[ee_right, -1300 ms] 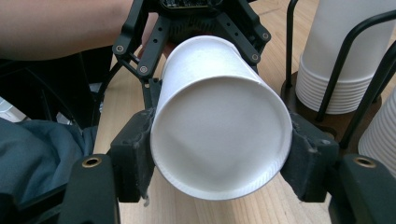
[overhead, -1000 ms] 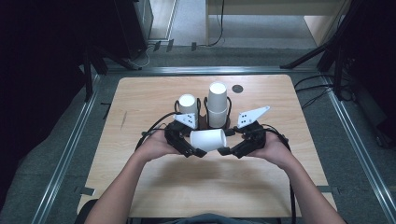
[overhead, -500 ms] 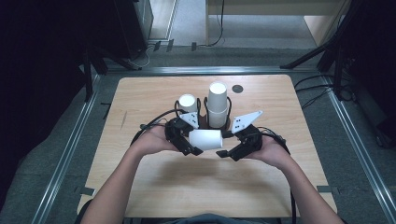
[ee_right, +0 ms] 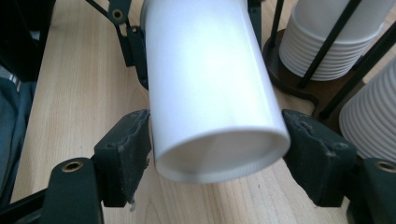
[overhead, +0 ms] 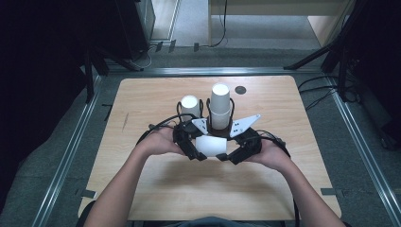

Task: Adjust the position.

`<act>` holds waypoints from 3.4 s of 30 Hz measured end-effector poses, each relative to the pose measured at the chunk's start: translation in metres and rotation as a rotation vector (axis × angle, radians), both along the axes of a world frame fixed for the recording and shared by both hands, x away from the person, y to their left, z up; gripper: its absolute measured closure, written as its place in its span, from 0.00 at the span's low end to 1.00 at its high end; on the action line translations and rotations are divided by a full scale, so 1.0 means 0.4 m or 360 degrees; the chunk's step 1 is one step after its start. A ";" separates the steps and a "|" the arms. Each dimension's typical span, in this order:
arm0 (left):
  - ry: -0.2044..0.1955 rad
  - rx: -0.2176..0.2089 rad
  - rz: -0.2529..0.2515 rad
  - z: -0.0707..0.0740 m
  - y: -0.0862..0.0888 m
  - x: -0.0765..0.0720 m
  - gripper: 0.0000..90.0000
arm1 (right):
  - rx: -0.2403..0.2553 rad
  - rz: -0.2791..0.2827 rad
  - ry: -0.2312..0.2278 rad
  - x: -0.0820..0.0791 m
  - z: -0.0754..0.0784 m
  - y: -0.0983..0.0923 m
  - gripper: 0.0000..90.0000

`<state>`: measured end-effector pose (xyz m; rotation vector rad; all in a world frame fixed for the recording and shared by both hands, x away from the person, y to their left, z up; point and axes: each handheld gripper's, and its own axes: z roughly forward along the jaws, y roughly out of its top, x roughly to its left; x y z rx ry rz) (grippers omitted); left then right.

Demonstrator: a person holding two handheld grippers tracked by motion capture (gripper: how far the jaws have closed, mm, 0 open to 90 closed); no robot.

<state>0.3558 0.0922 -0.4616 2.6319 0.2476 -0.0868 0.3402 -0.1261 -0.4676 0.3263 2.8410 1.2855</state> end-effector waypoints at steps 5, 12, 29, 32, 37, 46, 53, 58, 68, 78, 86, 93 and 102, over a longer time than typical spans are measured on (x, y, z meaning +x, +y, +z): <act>0.0018 0.0024 -0.0030 -0.017 -0.013 -0.001 0.26 | -0.0033 0.0036 -0.0002 -0.004 -0.008 0.010 0.31; 0.0032 0.0034 -0.0038 -0.025 -0.018 -0.002 0.26 | -0.0089 0.0052 0.0018 -0.006 -0.019 0.019 0.36; 0.0037 -0.0321 0.0080 -0.011 0.020 -0.008 0.08 | 0.0008 0.0065 -0.0036 -0.002 0.002 -0.013 0.37; 0.0036 -0.0387 0.0108 -0.010 0.028 -0.008 0.08 | 0.0022 0.0065 -0.0024 -0.002 0.004 -0.015 0.37; 0.0050 -0.0481 0.0142 -0.009 0.036 -0.008 0.08 | 0.0054 0.0074 -0.0023 -0.002 0.008 -0.018 0.37; 0.0098 -0.0657 0.0198 -0.006 0.054 -0.009 0.09 | 0.0145 0.0076 0.0000 0.002 0.019 -0.029 0.37; 0.0171 -0.0784 0.0173 -0.006 0.066 -0.011 0.16 | 0.0231 0.0099 0.0019 0.002 0.029 -0.029 0.37; 0.0170 -0.0808 0.0142 -0.001 0.070 -0.014 0.23 | 0.0237 0.0111 0.0044 0.003 0.028 -0.026 0.37; 0.0146 -0.0690 0.0159 0.012 0.067 -0.012 0.26 | 0.0181 0.0067 0.0038 -0.001 0.024 -0.016 0.31; 0.0112 -0.0560 0.0180 0.027 0.076 -0.005 0.26 | 0.0078 -0.0012 0.0041 0.006 0.008 -0.014 0.27; 0.0058 -0.0457 0.0179 0.046 0.073 -0.001 0.26 | 0.0038 -0.0032 0.0063 0.009 -0.003 -0.014 0.25; 0.0018 -0.0315 0.0124 0.053 0.060 0.004 0.26 | 0.0019 -0.0051 0.0058 0.011 -0.006 -0.013 0.24; 0.0015 -0.0191 0.0120 0.046 0.044 0.012 0.26 | 0.0003 -0.0062 0.0030 0.010 -0.005 -0.010 0.24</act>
